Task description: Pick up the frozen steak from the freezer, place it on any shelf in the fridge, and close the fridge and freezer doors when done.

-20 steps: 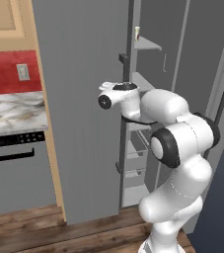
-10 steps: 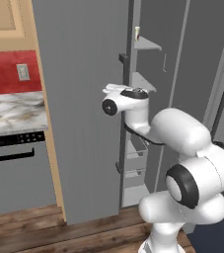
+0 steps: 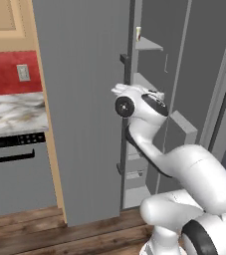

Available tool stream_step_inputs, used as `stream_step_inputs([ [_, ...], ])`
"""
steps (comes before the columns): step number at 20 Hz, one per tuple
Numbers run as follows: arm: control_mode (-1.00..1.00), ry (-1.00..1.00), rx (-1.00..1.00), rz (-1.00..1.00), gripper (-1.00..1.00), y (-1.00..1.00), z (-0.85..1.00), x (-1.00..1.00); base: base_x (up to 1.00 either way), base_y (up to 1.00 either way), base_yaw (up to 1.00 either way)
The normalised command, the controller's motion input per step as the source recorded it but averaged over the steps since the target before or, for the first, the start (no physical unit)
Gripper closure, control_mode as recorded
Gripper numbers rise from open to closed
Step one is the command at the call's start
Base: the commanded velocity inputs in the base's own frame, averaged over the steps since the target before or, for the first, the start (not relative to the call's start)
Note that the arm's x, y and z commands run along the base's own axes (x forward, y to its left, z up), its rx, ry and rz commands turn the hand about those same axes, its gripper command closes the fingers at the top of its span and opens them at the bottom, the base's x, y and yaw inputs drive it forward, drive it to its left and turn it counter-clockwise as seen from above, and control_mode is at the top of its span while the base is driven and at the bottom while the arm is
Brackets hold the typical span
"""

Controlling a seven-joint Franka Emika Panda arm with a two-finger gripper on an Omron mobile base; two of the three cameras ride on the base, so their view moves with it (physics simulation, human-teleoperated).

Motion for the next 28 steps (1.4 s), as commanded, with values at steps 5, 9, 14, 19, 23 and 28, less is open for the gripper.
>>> stream_step_inputs([
  [5,-1.00,0.11,0.15,0.03,-1.00,0.00,0.59,-1.00,0.00,0.00,0.00],
  [9,-1.00,0.09,0.15,0.06,-1.00,0.00,0.44,-1.00,0.00,0.00,0.00],
  [14,-1.00,0.05,0.14,0.07,-1.00,0.00,0.29,-1.00,0.00,0.00,0.00],
  [19,-1.00,0.06,0.15,0.09,-1.00,-0.17,0.23,-1.00,0.00,0.00,0.00],
  [23,-1.00,0.06,0.15,0.10,-1.00,-0.43,0.22,-1.00,0.00,0.00,0.00],
  [28,-1.00,0.01,0.11,0.11,-1.00,-0.87,0.12,-1.00,0.00,0.00,0.00],
])
